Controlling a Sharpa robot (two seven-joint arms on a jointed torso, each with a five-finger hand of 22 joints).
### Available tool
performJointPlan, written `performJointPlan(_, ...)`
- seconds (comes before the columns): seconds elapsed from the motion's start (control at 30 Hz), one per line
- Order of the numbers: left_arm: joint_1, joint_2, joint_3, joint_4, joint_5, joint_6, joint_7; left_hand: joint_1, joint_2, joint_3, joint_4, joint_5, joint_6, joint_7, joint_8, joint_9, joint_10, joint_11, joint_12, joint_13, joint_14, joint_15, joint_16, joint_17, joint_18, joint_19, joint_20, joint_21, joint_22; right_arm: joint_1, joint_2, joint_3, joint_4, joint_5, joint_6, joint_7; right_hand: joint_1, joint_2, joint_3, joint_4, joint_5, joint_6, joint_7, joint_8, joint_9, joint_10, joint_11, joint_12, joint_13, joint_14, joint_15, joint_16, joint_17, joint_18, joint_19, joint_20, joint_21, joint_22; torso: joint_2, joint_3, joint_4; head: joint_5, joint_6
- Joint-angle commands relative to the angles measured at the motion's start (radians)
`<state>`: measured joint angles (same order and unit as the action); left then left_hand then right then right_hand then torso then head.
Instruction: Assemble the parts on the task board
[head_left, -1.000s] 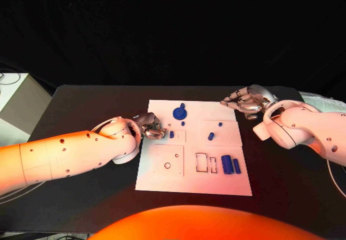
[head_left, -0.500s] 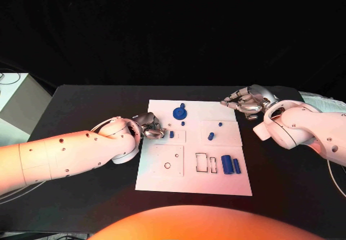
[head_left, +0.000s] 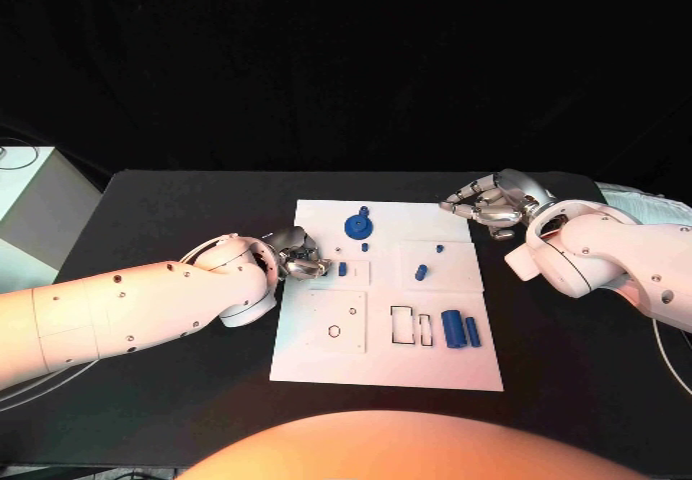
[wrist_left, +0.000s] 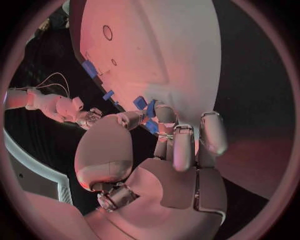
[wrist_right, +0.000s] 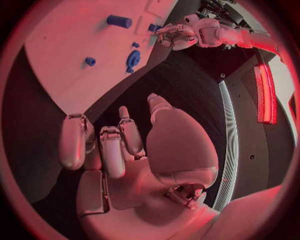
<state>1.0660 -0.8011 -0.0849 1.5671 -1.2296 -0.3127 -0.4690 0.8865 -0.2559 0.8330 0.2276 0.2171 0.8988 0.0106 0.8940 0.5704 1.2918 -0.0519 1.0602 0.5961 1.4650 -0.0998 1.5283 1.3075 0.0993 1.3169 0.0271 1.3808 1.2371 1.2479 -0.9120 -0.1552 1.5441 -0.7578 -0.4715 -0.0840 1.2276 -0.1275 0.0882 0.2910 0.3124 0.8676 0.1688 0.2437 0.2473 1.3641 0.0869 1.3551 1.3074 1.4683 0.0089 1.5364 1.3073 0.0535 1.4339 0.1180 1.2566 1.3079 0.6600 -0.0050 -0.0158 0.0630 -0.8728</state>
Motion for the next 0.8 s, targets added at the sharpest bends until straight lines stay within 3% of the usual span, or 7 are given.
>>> performJointPlan(0.03,-0.002,0.000,-0.002,0.002,0.048,0.038,0.014,-0.001,-0.011,-0.006,0.002,0.002,0.001,0.004,-0.002,-0.001,-0.005,0.000,-0.003,0.001,0.080,-0.003,-0.004,0.161,-0.016,0.001,-0.002,-0.004,-0.001,-0.001,0.000,0.000,0.000,-0.001,0.002,0.008,-0.008,0.004,-0.009,0.001,0.007,-0.008,0.003,0.004,-0.001,-0.004,0.002,0.002,0.046,0.078,0.005,-0.005,0.186,0.016,-0.007,-0.001,-0.004,0.084,0.000,0.0002,0.0005,-0.001,0.000)
performJointPlan(0.27,-0.002,-0.001,-0.001,0.002,0.053,0.030,0.016,-0.007,-0.010,-0.016,0.010,0.003,0.002,0.005,-0.002,-0.002,-0.006,0.001,-0.003,-0.001,0.080,-0.002,-0.004,0.160,-0.016,0.000,-0.003,-0.005,-0.002,-0.001,0.000,0.000,0.000,-0.001,0.002,0.008,-0.008,0.004,-0.009,0.001,0.007,-0.008,0.003,0.004,-0.001,-0.004,0.002,0.002,0.046,0.078,0.005,-0.005,0.186,0.016,-0.007,-0.001,-0.004,0.084,0.000,0.0007,0.0001,-0.002,0.000)
performJointPlan(0.47,-0.002,-0.002,0.000,0.000,0.049,0.020,0.016,-0.027,-0.005,-0.050,0.044,0.003,0.003,0.006,-0.003,-0.008,-0.008,0.002,-0.004,-0.003,0.080,-0.001,-0.005,0.159,-0.016,0.000,-0.003,-0.006,-0.003,-0.001,0.000,0.000,0.000,-0.001,0.001,0.008,-0.009,0.005,-0.010,0.000,0.008,-0.008,0.003,0.004,-0.001,-0.005,0.002,0.002,0.045,0.078,0.005,-0.005,0.186,0.016,-0.007,-0.001,-0.005,0.084,0.000,0.0010,0.0001,-0.002,0.000)
performJointPlan(0.8,-0.002,-0.007,0.005,0.000,0.045,0.020,0.015,-0.030,-0.003,-0.058,0.051,0.004,0.003,0.006,-0.004,-0.009,-0.007,0.002,-0.002,0.000,0.080,-0.001,-0.004,0.161,-0.016,0.000,-0.003,-0.007,-0.003,-0.002,0.001,0.000,-0.002,-0.001,0.002,0.009,-0.009,0.005,-0.010,0.000,0.008,-0.008,0.003,0.004,-0.001,-0.005,0.002,0.002,0.045,0.078,0.005,-0.005,0.186,0.016,-0.007,-0.001,-0.005,0.084,0.000,0.0014,0.0003,0.000,0.000)
